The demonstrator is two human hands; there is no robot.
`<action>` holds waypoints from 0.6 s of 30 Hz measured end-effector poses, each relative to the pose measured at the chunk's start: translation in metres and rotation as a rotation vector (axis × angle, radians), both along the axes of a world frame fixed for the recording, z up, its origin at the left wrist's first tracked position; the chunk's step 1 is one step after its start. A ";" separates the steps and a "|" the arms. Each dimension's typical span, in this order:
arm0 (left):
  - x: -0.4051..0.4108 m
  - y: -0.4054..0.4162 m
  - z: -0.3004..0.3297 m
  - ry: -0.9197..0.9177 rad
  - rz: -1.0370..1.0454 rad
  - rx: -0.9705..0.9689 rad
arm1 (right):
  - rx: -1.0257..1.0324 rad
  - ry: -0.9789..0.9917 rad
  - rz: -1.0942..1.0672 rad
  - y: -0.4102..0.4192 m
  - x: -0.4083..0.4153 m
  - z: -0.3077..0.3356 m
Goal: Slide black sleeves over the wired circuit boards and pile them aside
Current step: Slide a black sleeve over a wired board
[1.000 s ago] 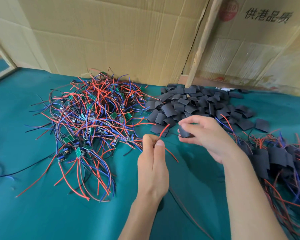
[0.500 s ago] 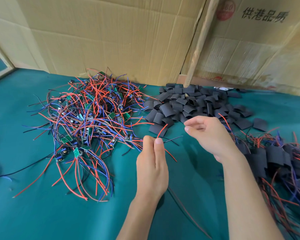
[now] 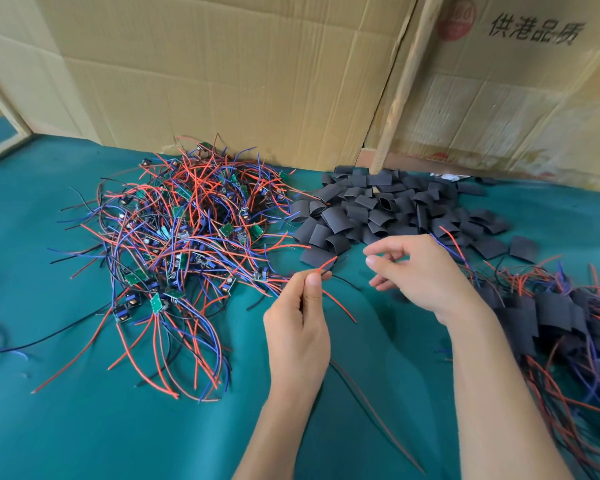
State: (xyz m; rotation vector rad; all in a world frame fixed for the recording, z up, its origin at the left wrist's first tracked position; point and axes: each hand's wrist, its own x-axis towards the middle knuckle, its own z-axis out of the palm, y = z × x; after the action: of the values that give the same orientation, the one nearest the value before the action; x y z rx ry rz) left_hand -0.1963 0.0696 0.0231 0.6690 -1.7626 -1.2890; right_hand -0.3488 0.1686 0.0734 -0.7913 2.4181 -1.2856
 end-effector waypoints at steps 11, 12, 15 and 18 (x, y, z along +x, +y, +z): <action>-0.002 -0.003 -0.003 -0.003 0.046 0.052 | 0.216 0.027 0.056 0.026 0.003 0.040; -0.003 -0.003 -0.002 -0.007 0.048 0.056 | 0.248 -0.024 0.128 0.034 0.006 0.048; -0.005 -0.004 -0.004 -0.024 0.076 0.051 | 0.520 -0.071 0.249 0.043 0.025 0.047; -0.005 -0.002 -0.003 -0.014 0.068 0.048 | 0.729 0.216 0.214 0.044 0.046 0.020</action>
State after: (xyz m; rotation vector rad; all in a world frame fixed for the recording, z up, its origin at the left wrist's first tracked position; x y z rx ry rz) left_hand -0.2014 0.0677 0.0198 0.7601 -1.7102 -1.2867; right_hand -0.3032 0.2123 0.0935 -0.9454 2.5861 -0.1960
